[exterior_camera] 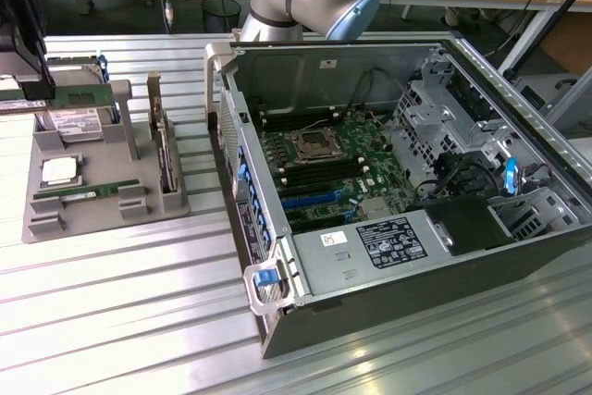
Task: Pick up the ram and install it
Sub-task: 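Pick up the ram and move it above insertion slot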
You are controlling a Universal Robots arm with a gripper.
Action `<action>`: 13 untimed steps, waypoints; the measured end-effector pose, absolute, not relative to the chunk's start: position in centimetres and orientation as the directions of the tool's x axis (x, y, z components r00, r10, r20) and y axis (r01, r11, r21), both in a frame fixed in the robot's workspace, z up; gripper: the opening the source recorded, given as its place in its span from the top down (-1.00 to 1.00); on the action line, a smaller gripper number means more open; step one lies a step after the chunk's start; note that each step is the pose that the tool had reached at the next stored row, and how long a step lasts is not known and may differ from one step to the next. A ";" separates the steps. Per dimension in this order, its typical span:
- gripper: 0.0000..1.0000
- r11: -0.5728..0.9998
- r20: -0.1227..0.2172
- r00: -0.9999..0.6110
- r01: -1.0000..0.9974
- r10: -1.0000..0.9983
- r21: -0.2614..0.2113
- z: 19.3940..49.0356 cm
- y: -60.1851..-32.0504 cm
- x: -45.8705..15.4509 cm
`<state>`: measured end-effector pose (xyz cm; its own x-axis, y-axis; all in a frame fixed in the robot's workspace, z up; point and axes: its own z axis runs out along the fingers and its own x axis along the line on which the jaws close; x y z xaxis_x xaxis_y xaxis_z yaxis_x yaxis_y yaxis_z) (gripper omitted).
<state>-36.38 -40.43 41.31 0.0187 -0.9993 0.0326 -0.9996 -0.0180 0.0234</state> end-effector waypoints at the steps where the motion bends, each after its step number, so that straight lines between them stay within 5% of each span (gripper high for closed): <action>1: 0.75 -0.018 0.033 0.019 -1.000 -0.999 0.023 41.6 -40.4 -36.4; 13: 0.75 -0.018 0.033 0.019 -1.000 -0.999 0.023 44.8 -40.4 -36.3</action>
<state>-36.32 -40.43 44.83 0.0188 -0.9993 0.0325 -0.9996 -0.0181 0.0234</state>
